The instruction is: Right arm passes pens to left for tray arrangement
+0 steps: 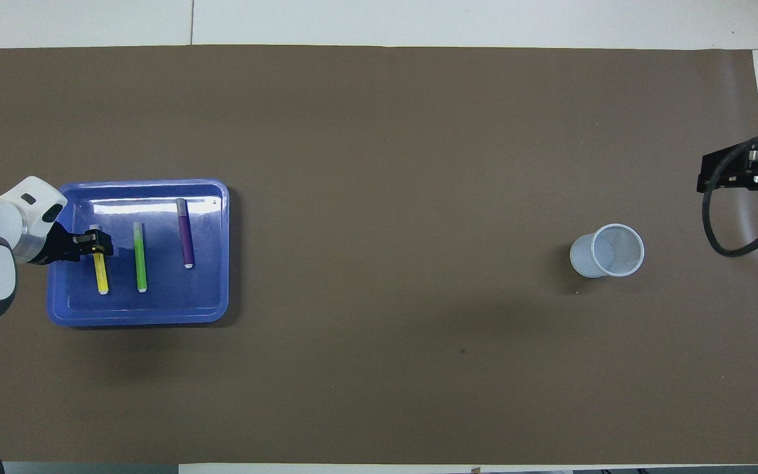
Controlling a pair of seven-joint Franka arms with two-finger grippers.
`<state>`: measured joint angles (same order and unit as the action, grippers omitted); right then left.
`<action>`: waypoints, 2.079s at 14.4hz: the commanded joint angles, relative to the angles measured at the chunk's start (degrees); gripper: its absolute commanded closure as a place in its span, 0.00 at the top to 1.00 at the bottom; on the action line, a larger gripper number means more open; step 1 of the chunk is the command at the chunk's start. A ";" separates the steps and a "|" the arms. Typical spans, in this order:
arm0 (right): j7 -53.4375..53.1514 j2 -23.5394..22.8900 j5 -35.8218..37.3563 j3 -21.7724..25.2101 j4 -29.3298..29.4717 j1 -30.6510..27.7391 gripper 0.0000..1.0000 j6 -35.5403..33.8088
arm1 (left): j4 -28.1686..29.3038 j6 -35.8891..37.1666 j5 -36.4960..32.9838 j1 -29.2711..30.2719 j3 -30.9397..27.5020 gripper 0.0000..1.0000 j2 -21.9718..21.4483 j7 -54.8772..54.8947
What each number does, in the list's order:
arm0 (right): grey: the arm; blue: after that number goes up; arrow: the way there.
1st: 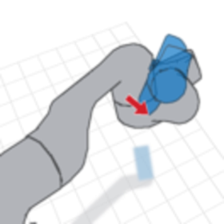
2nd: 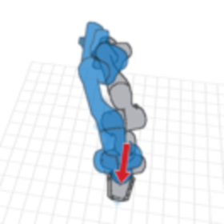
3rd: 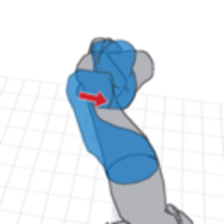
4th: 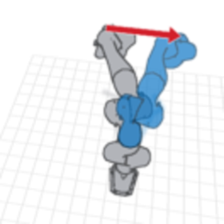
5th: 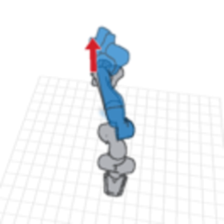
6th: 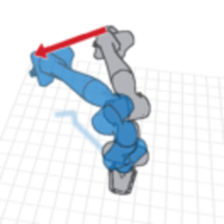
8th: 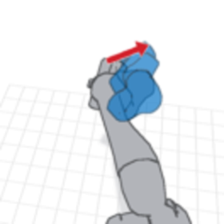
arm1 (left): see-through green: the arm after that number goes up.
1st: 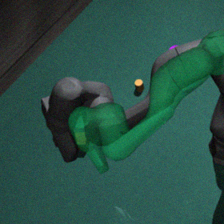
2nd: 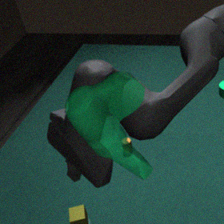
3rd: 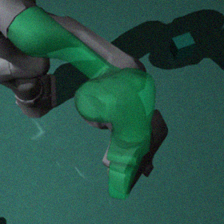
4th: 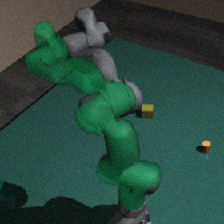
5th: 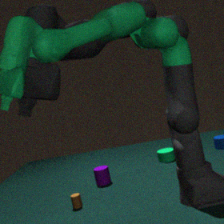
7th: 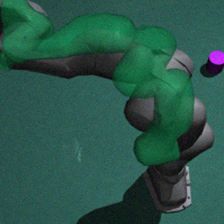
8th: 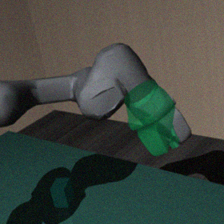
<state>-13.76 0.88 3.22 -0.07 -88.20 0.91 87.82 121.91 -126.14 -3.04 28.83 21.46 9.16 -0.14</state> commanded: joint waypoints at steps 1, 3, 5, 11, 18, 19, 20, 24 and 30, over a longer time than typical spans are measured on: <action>1.10 0.17 0.03 -0.63 -0.22 -0.74 1.00 -0.81 | -7.01 8.00 -0.65 -1.23 -0.10 1.00 -0.28 -0.38; 1.01 0.52 0.03 -0.63 -0.75 -0.74 1.00 -0.81 | -9.74 11.61 -0.56 -1.50 0.07 1.00 -1.33 -1.78; 1.19 0.87 0.03 -0.63 -1.53 -0.74 1.00 -1.51 | -14.04 17.39 -0.48 -3.34 0.08 1.00 -2.13 -5.38; 0.66 2.46 -0.14 -0.63 -4.61 -0.74 1.00 -0.98 | -25.57 34.81 -0.21 -7.03 0.08 1.00 -6.60 -6.54; 0.57 2.37 -0.41 -0.63 -4.44 -0.74 1.00 -0.72 | -29.88 49.93 3.91 -28.63 -20.55 1.00 -13.99 -6.63; 0.66 2.37 -0.76 -0.63 -4.44 -0.74 1.00 -0.63 | -29.62 50.99 3.92 -32.31 -24.23 1.00 -14.78 -6.63; 0.84 2.28 -0.76 -0.63 -4.35 -0.74 1.00 -0.46 | -29.27 51.00 3.92 -34.87 -27.14 1.00 -15.05 -6.54; 1.01 2.02 -0.85 -0.54 -3.91 -0.74 1.00 -0.54 | -26.37 41.96 3.92 -35.60 -27.52 1.00 -15.41 -6.89; 1.80 2.02 -2.78 -0.28 -4.00 -0.83 1.00 -0.54 | -30.06 45.81 3.83 -35.51 -25.68 1.00 -12.50 -7.33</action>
<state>-13.75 1.90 1.83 -0.16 -91.16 0.92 86.55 93.33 -82.20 0.39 -5.88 -4.24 -3.77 -6.74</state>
